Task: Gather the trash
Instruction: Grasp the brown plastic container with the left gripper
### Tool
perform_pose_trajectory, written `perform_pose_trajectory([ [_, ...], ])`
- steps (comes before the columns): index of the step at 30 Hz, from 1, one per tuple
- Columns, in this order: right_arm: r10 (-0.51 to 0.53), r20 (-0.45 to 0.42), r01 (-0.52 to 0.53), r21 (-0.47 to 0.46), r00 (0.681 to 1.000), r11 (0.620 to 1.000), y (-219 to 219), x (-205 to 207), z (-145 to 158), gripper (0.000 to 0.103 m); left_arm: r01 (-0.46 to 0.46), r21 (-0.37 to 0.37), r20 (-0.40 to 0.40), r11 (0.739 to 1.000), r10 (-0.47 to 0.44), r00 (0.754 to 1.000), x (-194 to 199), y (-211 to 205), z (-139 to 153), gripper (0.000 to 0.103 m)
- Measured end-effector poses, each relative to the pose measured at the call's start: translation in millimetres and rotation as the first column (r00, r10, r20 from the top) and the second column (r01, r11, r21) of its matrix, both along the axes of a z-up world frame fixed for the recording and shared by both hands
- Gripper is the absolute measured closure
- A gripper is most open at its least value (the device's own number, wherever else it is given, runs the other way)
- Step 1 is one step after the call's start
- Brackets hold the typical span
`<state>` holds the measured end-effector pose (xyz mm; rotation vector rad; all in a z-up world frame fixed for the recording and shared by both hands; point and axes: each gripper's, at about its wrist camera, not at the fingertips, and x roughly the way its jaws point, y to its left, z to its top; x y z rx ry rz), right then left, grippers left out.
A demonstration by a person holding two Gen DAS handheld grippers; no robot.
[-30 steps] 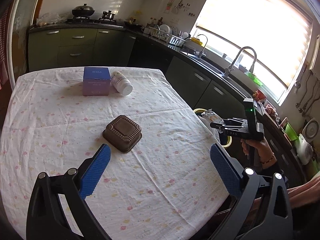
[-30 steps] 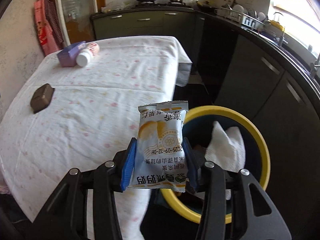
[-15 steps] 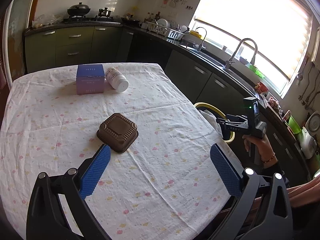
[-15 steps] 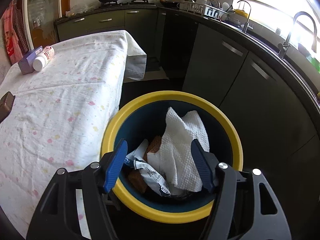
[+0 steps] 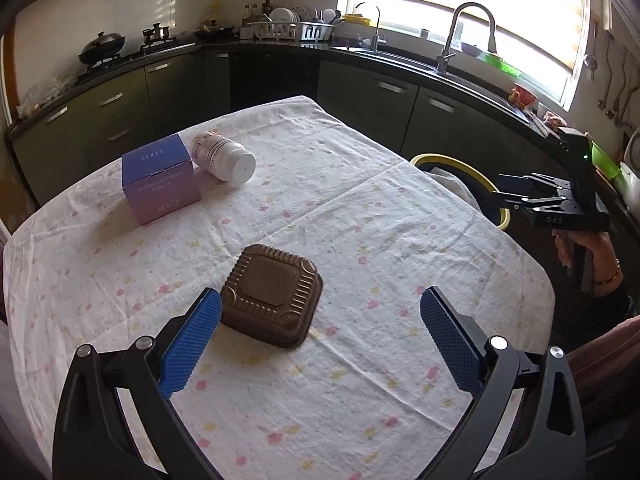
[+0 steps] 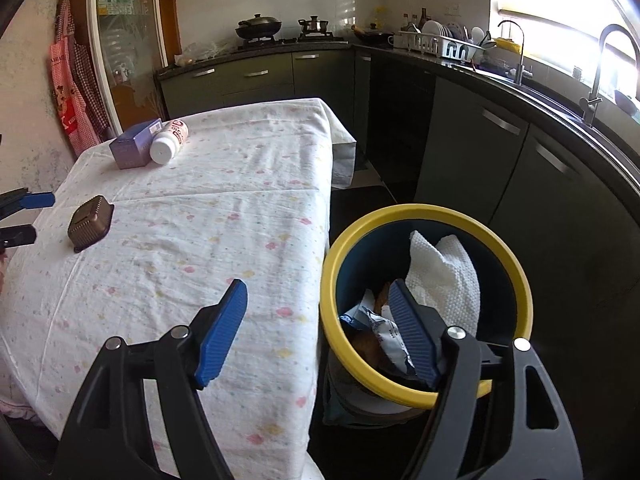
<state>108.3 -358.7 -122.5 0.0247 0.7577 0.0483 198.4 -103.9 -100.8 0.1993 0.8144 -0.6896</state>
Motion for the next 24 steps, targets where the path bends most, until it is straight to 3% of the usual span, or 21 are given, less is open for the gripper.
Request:
perform_pose_trajectory([
  [6, -0.006, -0.015, 0.007, 0.018, 1.000, 1.000, 5.3, 0.3, -4.3, 0.033, 0.062, 0.022, -0.026, 0.998, -0.062, 0.998, 32.4, -0.3, -25.0, 0.005],
  [14, -0.027, -0.032, 0.028, 0.043, 0.999, 0.999, 3.3, 4.1, -10.5, 0.033, 0.097, 0.045, -0.023, 0.994, -0.096, 0.995, 45.3, -3.7, -38.6, 0.005],
  [19, -0.025, -0.038, 0.027, 0.053, 0.999, 0.998, 6.2, 8.4, -12.8, 0.033, 0.091, 0.052, -0.008, 0.994, -0.091, 0.996, 48.5, -4.5, -39.8, 0.014],
  [24, -0.017, -0.041, 0.019, 0.056, 0.999, 0.998, 9.2, 11.6, -12.7, 0.033, 0.097, 0.063, -0.012, 0.993, -0.096, 0.995, 47.7, -5.8, -42.6, 0.034],
])
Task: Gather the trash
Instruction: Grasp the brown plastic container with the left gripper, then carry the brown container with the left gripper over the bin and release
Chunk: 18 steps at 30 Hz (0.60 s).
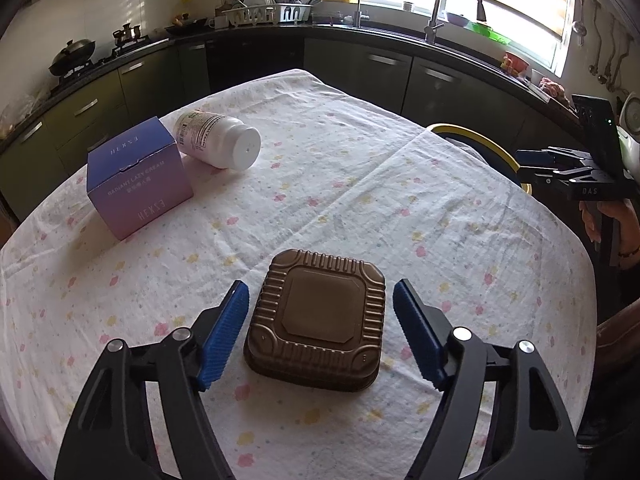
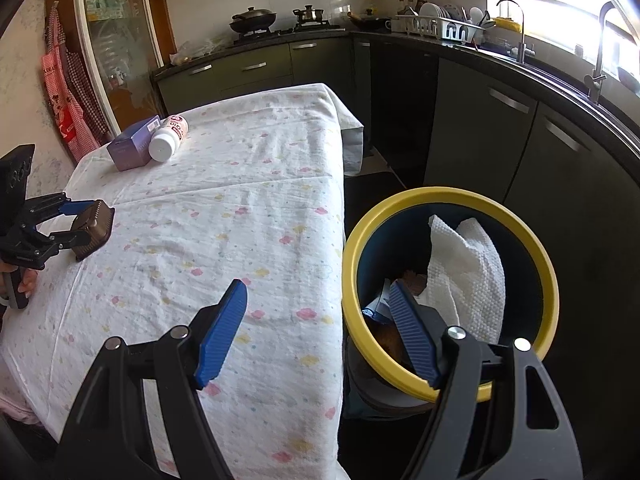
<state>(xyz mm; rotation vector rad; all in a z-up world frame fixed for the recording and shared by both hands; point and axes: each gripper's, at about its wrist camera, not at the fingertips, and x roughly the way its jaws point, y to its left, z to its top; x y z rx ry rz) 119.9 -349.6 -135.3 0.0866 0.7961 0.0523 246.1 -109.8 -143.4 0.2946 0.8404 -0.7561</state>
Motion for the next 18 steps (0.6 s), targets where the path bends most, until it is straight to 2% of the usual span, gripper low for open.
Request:
perform_pose_trajectory([
  [2, 0.000, 0.001, 0.000, 0.001, 1.000, 1.000, 0.6, 0.2, -0.1, 0.033, 0.002, 0.005, -0.016, 1.000, -0.002, 1.000, 0.8, -0.9, -2.9, 0.040],
  [10, -0.003, 0.007, 0.002, 0.015, 1.000, 1.000, 0.2, -4.3, 2.3, 0.033, -0.015, -0.004, -0.020, 1.000, 0.015, 1.000, -6.2, -3.2, 1.7, 0.041],
  [18, -0.014, 0.031, 0.013, 0.022, 0.999, 1.000, -6.5, -17.7, 8.8, 0.033, 0.001, -0.038, 0.009, 0.999, 0.000, 1.000, -30.8, -22.2, 31.5, 0.041],
])
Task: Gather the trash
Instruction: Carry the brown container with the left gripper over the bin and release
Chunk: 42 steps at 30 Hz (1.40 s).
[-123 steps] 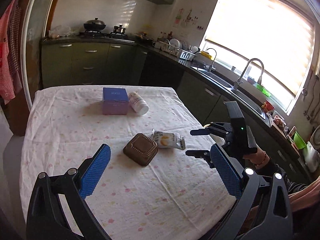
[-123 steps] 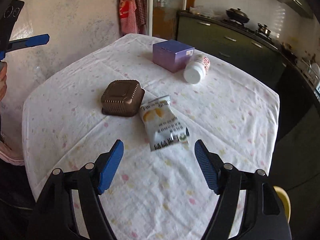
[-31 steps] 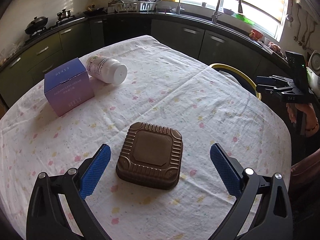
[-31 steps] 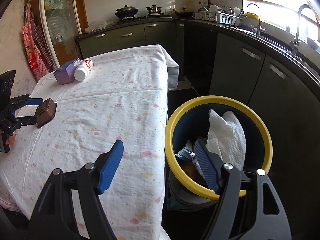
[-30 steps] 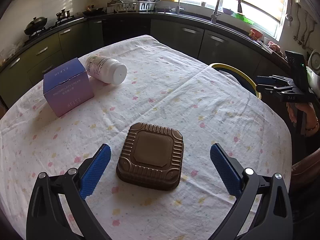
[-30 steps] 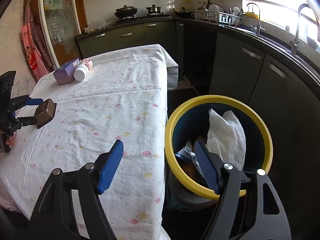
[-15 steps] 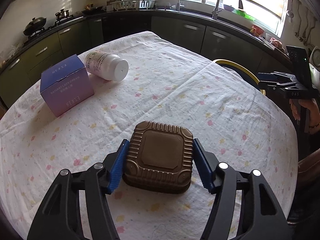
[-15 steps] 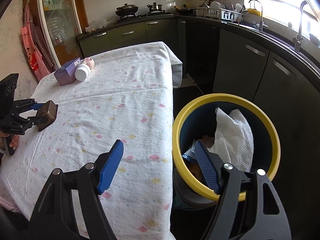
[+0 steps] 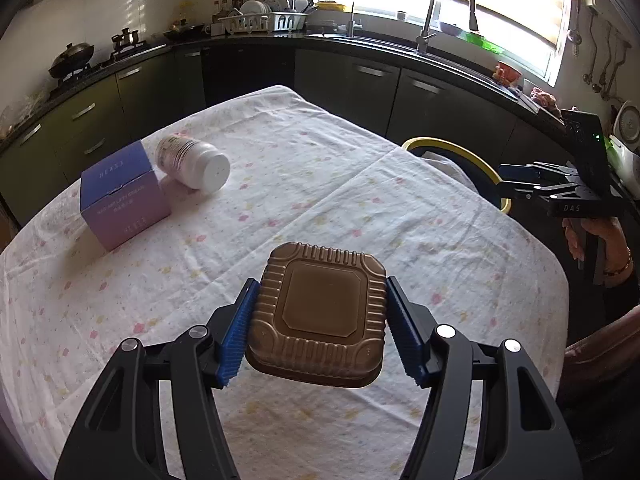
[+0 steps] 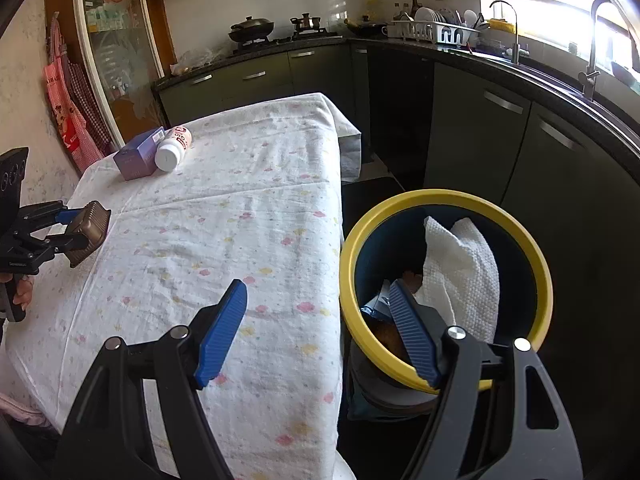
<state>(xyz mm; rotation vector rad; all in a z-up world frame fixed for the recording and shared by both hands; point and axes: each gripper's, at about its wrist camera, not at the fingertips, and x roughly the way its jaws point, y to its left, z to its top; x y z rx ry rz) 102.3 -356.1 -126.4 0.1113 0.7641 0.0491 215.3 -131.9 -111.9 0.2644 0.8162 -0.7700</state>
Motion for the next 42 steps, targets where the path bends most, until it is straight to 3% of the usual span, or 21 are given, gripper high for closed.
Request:
perform_pose_trajectory([
  [6, -0.039, 0.014, 0.039, -0.018, 0.999, 0.999, -18.7, -24.9, 5.9, 0.033, 0.075, -0.027, 0.004, 0.997, -0.075, 0.997, -18.2, -48.5, 21.7, 0.041],
  [18, -0.245, 0.055, 0.242, 0.054, 0.968, 0.969, -103.4, -99.8, 1.2, 0.033, 0.289, -0.075, -0.086, 0.954, -0.295, 0.952, -11.7, -221.3, 24.0, 0.041],
  [22, -0.292, 0.043, 0.288, 0.089, 0.955, 0.954, -125.7, -113.4, -9.6, 0.033, 0.312, -0.049, -0.106, 0.949, -0.315, 0.943, 5.3, -280.9, 11.8, 0.041],
  [28, -0.337, 0.022, 0.332, 0.122, 0.941, 0.935, -146.4, -124.8, -24.6, 0.030, 0.240, -0.039, -0.201, 0.970, -0.243, 0.949, 50.0, -342.2, -19.9, 0.039],
  [30, -0.346, 0.017, 0.341, 0.131, 0.938, 0.931, -149.9, -125.2, -27.3, 0.030, 0.220, -0.029, -0.193, 0.975, -0.221, 0.956, 56.8, -349.0, -25.7, 0.026],
  [36, -0.340, 0.014, 0.335, 0.134, 0.940, 0.933, -147.9, -121.7, -29.2, 0.030, 0.164, -0.101, -0.183, 0.981, -0.181, 0.966, 58.7, -327.2, -14.2, 0.016],
  [42, -0.306, 0.001, 0.303, 0.132, 0.952, 0.944, -129.8, -104.5, -27.9, 0.030, 0.029, -0.199, -0.104, 0.980, -0.050, 0.993, 35.1, -231.1, 15.9, 0.011],
])
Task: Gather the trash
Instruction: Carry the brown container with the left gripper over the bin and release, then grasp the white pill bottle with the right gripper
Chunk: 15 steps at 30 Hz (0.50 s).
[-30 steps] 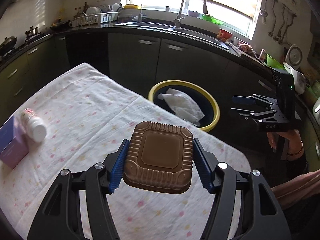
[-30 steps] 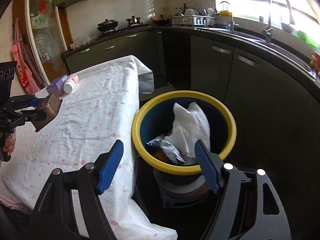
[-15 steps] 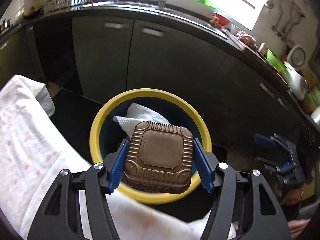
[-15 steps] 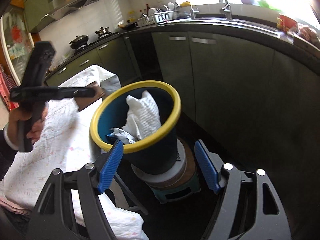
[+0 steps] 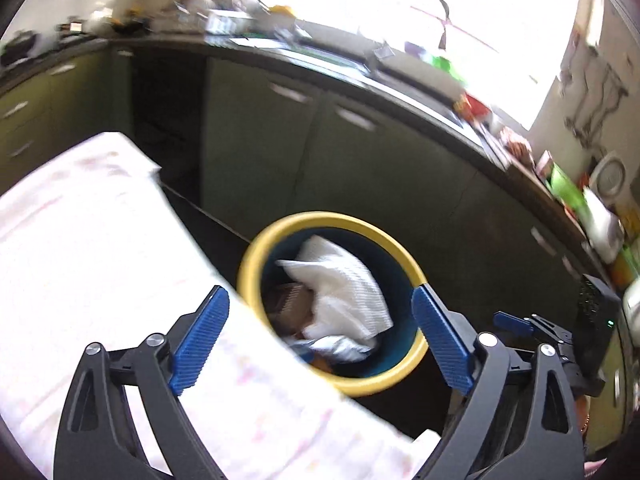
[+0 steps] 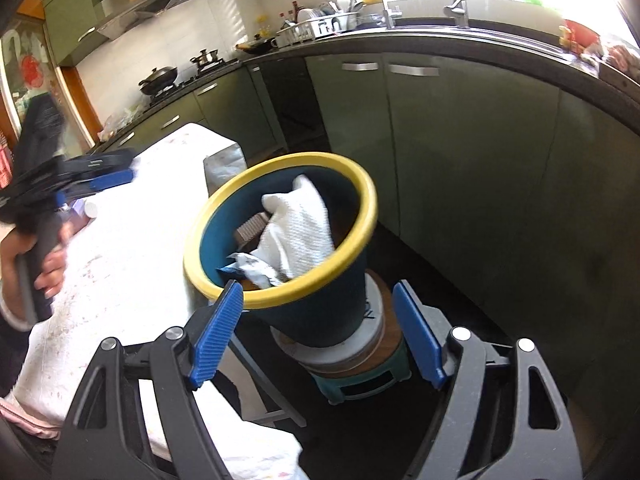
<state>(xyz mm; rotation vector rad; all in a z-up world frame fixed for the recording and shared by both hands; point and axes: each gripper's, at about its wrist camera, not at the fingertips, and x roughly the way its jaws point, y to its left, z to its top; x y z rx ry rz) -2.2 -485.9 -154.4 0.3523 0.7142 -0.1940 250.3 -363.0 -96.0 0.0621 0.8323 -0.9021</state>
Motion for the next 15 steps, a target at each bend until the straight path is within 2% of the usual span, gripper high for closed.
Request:
perform_pose_trajectory([
  [3, 0.037, -0.014, -0.037, -0.007, 0.999, 0.999, 16.9, 16.4, 3.3, 0.030, -0.089, -0.037, 0.029, 0.995, 0.090, 0.996, -10.4, 57.1, 9.6, 0.010],
  [6, 0.081, -0.024, -0.082, -0.016, 0.996, 0.997, 38.6, 38.0, 9.2, 0.030, -0.201, -0.052, 0.078, 0.978, 0.204, 0.976, -20.9, 124.0, 16.2, 0.007],
  [10, 0.157, -0.028, -0.158, -0.036, 0.987, 0.987, 81.7, 75.3, 20.6, 0.030, -0.332, -0.017, 0.140, 0.943, 0.331, 0.933, -22.4, 198.3, 14.1, 0.006],
  [15, 0.279, -0.029, -0.280, -0.049, 0.960, 0.959, 146.7, 126.6, 37.2, 0.030, -0.472, 0.015, 0.121, 0.881, 0.467, 0.876, -2.9, 284.2, -7.6, 0.006],
])
